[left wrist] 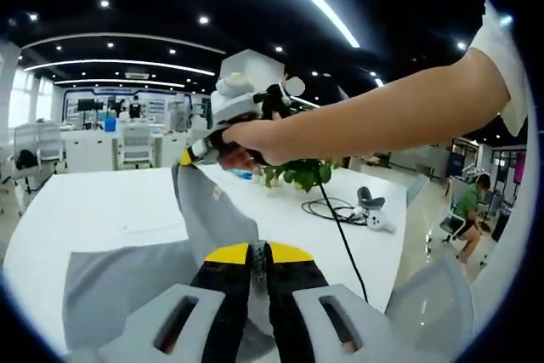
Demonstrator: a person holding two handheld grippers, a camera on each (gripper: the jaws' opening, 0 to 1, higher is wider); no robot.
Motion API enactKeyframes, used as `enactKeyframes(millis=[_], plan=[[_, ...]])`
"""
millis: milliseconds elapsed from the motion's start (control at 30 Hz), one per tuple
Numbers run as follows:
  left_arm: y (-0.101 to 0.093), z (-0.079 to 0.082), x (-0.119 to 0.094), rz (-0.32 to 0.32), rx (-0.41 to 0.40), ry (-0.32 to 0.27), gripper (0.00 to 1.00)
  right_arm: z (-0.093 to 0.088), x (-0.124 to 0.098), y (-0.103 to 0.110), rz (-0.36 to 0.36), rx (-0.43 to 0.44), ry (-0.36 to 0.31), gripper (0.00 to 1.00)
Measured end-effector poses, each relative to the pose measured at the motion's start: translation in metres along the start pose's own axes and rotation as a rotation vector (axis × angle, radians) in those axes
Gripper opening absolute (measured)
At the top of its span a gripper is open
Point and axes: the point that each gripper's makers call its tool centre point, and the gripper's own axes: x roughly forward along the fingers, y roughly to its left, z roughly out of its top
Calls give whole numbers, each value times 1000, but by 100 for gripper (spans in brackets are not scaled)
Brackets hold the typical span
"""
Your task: Fold the towel on the table until its edges align and the towel forms a compact rectangular stack.
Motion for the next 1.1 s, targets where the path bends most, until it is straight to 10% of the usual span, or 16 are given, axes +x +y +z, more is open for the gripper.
enactKeyframes(millis=[1100], plan=[[111,-45,-70,247,-77,9,7,14,85,112,92,-126,44,1]])
